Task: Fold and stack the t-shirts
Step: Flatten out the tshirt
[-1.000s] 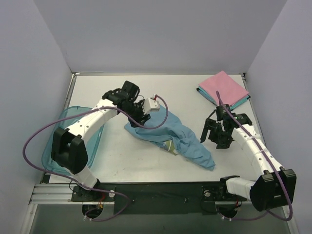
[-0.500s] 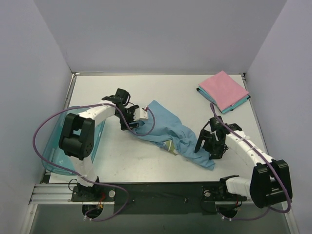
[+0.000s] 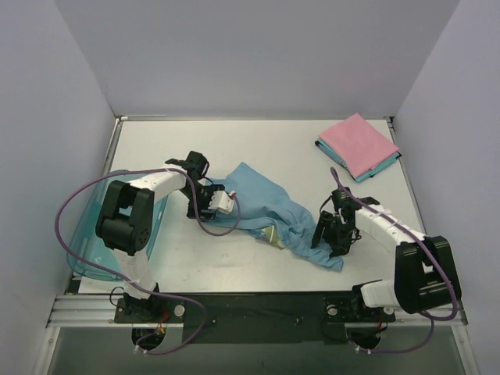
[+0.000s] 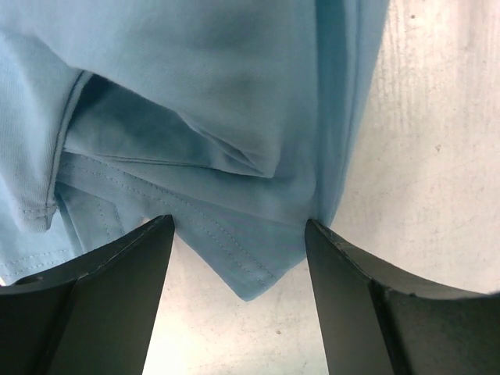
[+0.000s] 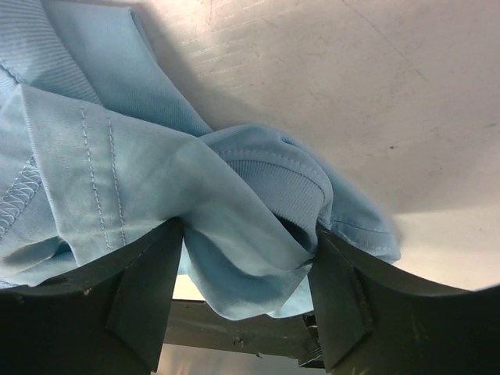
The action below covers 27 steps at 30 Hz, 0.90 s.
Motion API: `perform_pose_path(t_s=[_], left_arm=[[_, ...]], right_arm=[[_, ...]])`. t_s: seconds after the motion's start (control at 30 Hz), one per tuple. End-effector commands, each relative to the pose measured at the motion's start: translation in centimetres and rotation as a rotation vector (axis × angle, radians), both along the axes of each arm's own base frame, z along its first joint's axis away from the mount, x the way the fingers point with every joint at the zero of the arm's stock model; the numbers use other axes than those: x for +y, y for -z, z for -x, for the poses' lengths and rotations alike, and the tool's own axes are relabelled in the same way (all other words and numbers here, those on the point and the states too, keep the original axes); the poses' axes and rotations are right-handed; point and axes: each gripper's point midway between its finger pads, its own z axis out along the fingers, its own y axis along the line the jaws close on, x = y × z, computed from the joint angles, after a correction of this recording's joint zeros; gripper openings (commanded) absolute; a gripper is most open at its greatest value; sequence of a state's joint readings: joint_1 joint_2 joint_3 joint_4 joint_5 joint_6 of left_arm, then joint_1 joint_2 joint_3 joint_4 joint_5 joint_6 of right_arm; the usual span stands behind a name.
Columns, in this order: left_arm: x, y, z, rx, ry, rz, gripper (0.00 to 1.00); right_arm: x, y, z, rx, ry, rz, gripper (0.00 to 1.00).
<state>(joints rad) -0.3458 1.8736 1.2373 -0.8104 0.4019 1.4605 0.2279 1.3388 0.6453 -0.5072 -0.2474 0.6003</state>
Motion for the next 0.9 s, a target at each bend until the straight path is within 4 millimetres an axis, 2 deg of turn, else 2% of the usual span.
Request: perform_pose_path(t_s=[0.0, 0.03, 0.13, 0.17, 0.2, 0.23, 0.27, 0.3, 0.33, 0.37, 0.4, 0.43, 0.47, 0.5, 0.53, 0.57, 0.6, 0.63, 0.67, 0.7, 0.73, 0.8, 0.87], left_arm=[[0.9, 0.1, 1.5, 0.008, 0.08, -0.02, 0.79], [1.1, 0.4, 1.5, 0.007, 0.079, -0.029, 0.79], [1.9, 1.2, 0.9, -0.025, 0.035, -0.074, 0.74], [2.0, 1.4, 0.1, -0.066, 0.014, -0.078, 0.55], [2.4, 1.4, -0.3, -0.079, -0.021, -0.102, 0.46], [2.6, 1.2, -0.8, -0.096, -0.033, -0.108, 0.16], [3.0, 1.0, -1.0, -0.097, -0.064, -0.125, 0.0], [2.9, -0.1, -1.9, -0.122, -0.098, -0.114, 0.0], [3.2, -1.1, -2.4, -0.131, -0.157, -0.105, 0.0], [2.8, -3.4, -4.0, -0.18, -0.197, -0.074, 0.0], [3.0, -4.7, -4.8, -0.187, -0.284, -0.051, 0.0], [2.6, -8.3, -7.1, -0.273, -0.337, -0.001, 0.0], [3.0, -10.2, -8.2, -0.289, -0.434, 0.034, 0.0], [2.9, -14.0, -10.0, -0.363, -0.477, 0.09, 0.0], [3.4, -17.9, -11.6, -0.416, -0.564, 0.147, 0.0], [3.8, -20.5, -12.2, -0.454, -0.606, 0.181, 0.0], [4.8, -23.9, -13.0, -0.496, -0.678, 0.223, 0.0], [5.3, -26.0, -13.3, -0.524, -0.734, 0.251, 0.0], [6.4, -28.8, -13.6, -0.572, -0.77, 0.275, 0.0], [6.9, -30.5, -13.6, -0.596, -0.806, 0.296, 0.0], [7.8, -33.0, -13.6, -0.641, -0.834, 0.324, 0.0], [8.9, -35.8, -12.9, -0.671, -0.879, 0.366, 0.0], [8.9, -36.8, -11.8, -0.653, -0.88, 0.384, 0.0]], right_arm=[[0.1, -0.4, -0.6, 0.003, -0.002, -0.009, 0.53], [0.2, -0.4, -0.6, 0.004, -0.004, -0.01, 0.48], [0.5, -1.0, -1.2, -0.009, -0.016, -0.032, 0.23], [0.7, -1.6, -2.1, -0.035, -0.026, -0.039, 0.16], [0.7, -2.1, -2.3, -0.038, -0.034, -0.041, 0.05], [0.9, -3.6, -4.0, -0.092, -0.048, -0.047, 0.01], [0.9, -4.7, -4.7, -0.107, -0.053, -0.043, 0.0], [1.0, -6.9, -6.9, -0.178, -0.068, -0.05, 0.0], [1.0, -8.5, -7.7, -0.204, -0.074, -0.051, 0.0], [0.9, -11.9, -10.3, -0.306, -0.091, -0.057, 0.0], [0.9, -13.3, -11.1, -0.332, -0.095, -0.061, 0.0], [0.5, -17.2, -13.7, -0.437, -0.093, -0.069, 0.0], [0.5, -18.9, -14.3, -0.47, -0.093, -0.085, 0.0], [0.0, -22.8, -16.4, -0.573, -0.083, -0.099, 0.0], [-0.2, -24.4, -17.0, -0.611, -0.075, -0.108, 0.0], [-0.8, -28.0, -18.4, -0.702, -0.059, -0.117, 0.0], [-1.0, -29.8, -18.9, -0.748, -0.055, -0.124, 0.0], [-1.5, -32.1, -19.6, -0.807, -0.046, -0.132, 0.0], [-1.7, -33.6, -19.9, -0.844, -0.044, -0.135, 0.0], [-1.7, -35.5, -20.2, -0.892, -0.054, -0.145, 0.0], [-1.7, -36.3, -20.3, -0.914, -0.065, -0.149, 0.0], [-2.6, -38.4, -20.4, -0.97, -0.061, -0.147, 0.0], [-2.7, -38.5, -20.0, -0.976, -0.07, -0.15, 0.0]])
